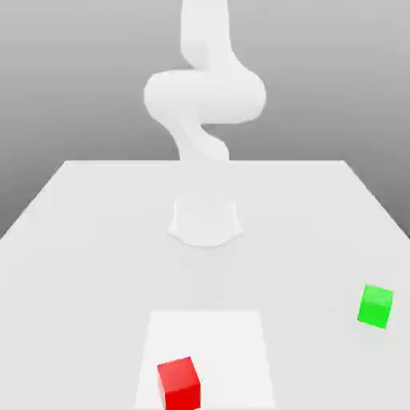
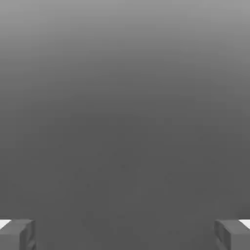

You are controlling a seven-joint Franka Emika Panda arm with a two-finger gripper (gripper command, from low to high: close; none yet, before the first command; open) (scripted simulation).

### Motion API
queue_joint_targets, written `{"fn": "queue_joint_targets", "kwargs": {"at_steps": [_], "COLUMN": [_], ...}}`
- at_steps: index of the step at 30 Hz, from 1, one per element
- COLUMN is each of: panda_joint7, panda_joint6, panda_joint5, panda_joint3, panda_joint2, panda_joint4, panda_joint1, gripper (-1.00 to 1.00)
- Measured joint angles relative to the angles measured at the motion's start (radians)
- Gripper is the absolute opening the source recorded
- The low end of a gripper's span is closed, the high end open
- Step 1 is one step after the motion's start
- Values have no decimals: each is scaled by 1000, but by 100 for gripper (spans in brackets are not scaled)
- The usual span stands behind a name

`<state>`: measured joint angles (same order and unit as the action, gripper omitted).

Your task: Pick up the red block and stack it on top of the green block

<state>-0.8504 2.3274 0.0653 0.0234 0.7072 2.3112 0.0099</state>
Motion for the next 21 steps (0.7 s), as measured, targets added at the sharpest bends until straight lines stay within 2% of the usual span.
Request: {"fn": "queue_joint_targets", "kwargs": {"at_steps": [6, 11, 16, 21], "panda_joint7": [-138, -280, -463, -698], "panda_joint6": [62, 114, 177, 251], "panda_joint5": [141, 214, 227, 168], "panda_joint3": [26, 19, 11, 20], "panda_joint2": [-231, -417, -595, -758], "panda_joint4": [26, 47, 72, 101], "panda_joint1": [10, 5, 0, 4], "gripper": [0, 0, 0, 0]}}
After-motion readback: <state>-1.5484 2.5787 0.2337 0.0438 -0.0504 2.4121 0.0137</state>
